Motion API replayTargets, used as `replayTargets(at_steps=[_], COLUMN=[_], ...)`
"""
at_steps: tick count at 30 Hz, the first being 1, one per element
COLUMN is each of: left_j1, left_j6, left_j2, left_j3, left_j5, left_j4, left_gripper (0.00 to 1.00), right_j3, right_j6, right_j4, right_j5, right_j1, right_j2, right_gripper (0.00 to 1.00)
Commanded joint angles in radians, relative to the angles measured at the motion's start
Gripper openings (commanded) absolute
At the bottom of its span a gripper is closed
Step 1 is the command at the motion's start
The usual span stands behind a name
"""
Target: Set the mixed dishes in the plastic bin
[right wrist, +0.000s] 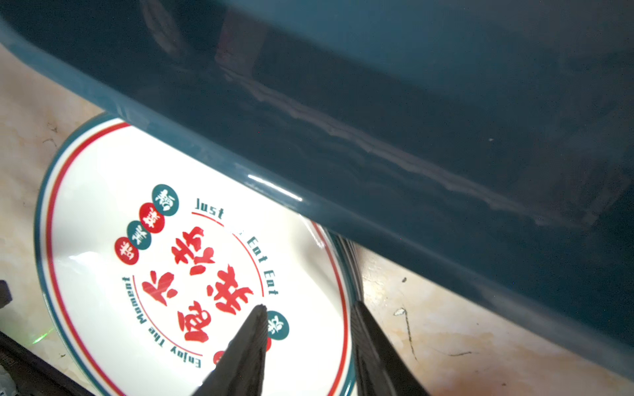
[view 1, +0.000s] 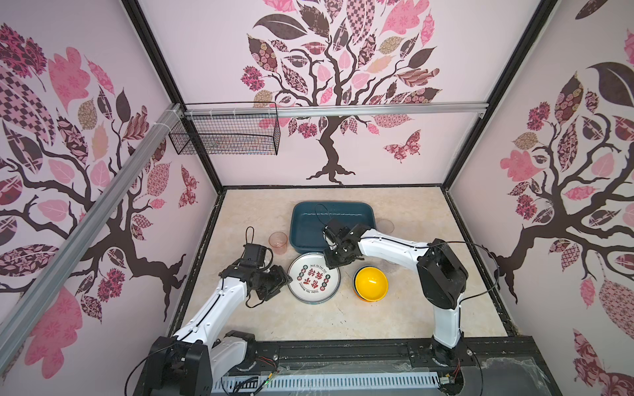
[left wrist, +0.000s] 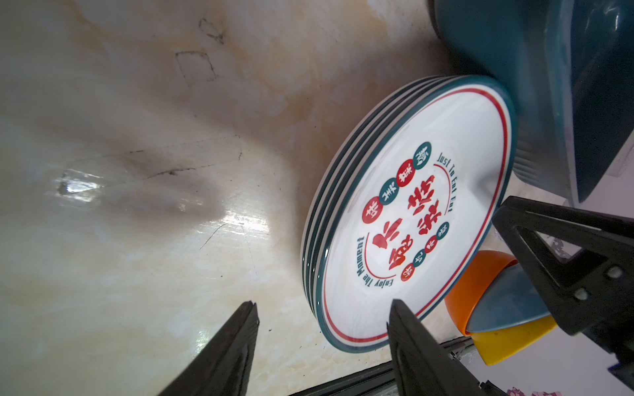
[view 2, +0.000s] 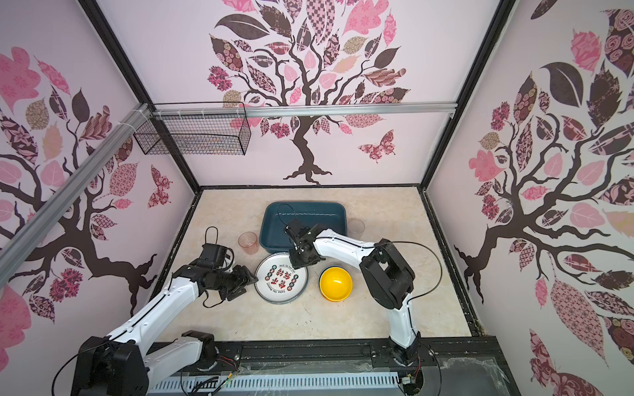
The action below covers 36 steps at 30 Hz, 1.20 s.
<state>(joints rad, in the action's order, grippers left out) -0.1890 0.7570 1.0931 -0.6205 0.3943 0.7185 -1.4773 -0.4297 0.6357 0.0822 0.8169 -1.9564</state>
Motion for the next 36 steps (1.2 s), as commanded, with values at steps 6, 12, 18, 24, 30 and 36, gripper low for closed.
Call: replayTargets(at_steps=[6, 12, 18, 24, 30, 36], left_j1=[-0.004, -0.004, -0.003, -0.004, -0.006, -0.004], left_j6=[-0.004, -0.004, -0.005, -0.005, -0.005, -0.005], left_j2=[0.009, 0.010, 0.010, 0.008, 0.008, 0.010], left_j3=[0.021, 0.020, 0.019, 0.017, 0.019, 0.020], left_j5=[-0.012, -0.012, -0.014, -0.012, -0.011, -0.011], left_j4=[-0.007, -0.006, -0.003, -0.003, -0.002, -0.003], left_gripper=[0.64, 0.64, 0.64, 0.64, 0.64, 0.64], right_j3=[0.009, 0.012, 0.014, 0.019, 0.017, 0.021], right_j6=[-0.003, -0.004, 0.000, 0.002, -0.001, 0.000], right_j4=[0.002, 0.007, 0.020, 0.016, 0.006, -0.001], right_j5=[0.014, -0.020, -0.063, -0.063, -0.039, -0.024], right_j1=[0.005, 0.006, 0.005, 0.005, 0.005, 0.005], right_j2=[-0.008, 0.041, 0.076, 0.051, 0.024, 0.009], right_gripper=[0.46, 0.45, 0.46, 0.48, 0.47, 0.47])
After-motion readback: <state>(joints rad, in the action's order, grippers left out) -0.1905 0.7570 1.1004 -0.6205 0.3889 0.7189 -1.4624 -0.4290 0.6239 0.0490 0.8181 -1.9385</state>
